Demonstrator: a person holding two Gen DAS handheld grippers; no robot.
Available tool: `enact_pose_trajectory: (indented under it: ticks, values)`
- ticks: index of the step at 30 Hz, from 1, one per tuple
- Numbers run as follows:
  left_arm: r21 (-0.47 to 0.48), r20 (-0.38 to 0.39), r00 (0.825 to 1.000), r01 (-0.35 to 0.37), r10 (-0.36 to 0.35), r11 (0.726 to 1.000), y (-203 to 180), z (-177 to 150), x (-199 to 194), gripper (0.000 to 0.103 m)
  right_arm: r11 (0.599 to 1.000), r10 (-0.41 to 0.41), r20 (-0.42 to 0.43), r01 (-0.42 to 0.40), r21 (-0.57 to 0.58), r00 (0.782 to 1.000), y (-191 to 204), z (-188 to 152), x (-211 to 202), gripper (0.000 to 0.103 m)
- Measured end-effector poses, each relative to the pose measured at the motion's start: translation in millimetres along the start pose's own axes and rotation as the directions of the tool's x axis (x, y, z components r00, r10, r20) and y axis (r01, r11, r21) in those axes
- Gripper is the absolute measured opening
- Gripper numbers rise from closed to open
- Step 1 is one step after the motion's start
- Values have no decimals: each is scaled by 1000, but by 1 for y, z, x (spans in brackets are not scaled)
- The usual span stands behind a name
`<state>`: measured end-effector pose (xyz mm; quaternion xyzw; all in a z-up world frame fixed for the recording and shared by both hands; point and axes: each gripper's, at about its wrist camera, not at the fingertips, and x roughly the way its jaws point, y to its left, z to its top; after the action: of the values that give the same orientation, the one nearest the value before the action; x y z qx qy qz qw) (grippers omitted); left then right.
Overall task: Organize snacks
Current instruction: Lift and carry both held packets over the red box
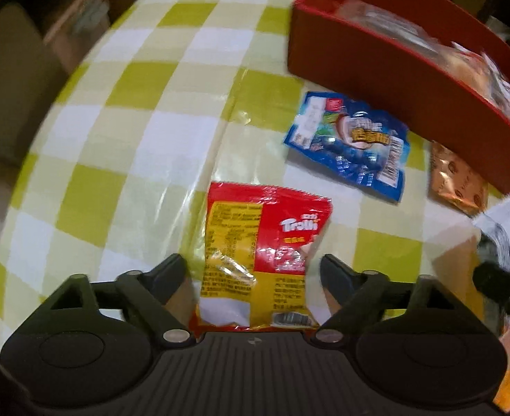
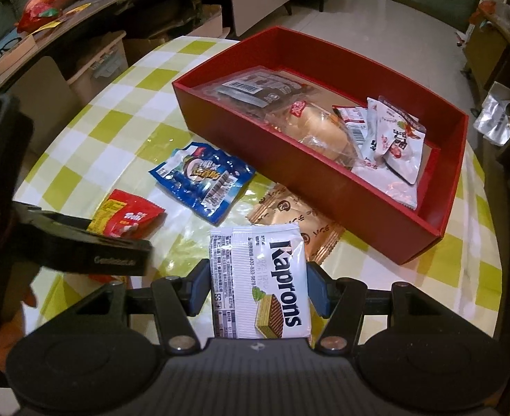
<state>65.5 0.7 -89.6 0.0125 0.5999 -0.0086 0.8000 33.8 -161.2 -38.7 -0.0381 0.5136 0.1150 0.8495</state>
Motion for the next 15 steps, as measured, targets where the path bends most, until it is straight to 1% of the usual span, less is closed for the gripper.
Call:
enact_pose_trajectory:
  ticks: [1, 3, 5, 7, 12, 15]
  values:
    - [9, 5, 1000, -2, 2, 1000, -2, 0, -4, 67, 1000, -2, 4, 2, 3, 1000, -2, 1, -1, 67]
    - [14, 5, 1000, 16, -16, 1000, -2, -2, -8, 60, 1000, -3, 14, 2, 13, 1000, -4, 3, -3, 67]
    - [12, -1, 1000, 19, -19, 1000, -1, -5, -12, 59, 1000, -4, 27, 3, 20, 1000, -6, 5, -7, 67]
    - [37, 17, 1000, 11, -12, 999, -5, -8, -20, 59, 1000, -6, 44, 5, 20, 999, -6, 7, -11, 67]
    - [65, 108, 994, 12, -19, 998, -12, -9, -48, 58, 1000, -11, 73, 9, 23, 997, -6, 10, -18, 67]
    - [79, 163, 987, -8, -5, 997, -18, -6, -59, 58, 999, -19, 85, 17, 32, 996, -9, 12, -21, 67]
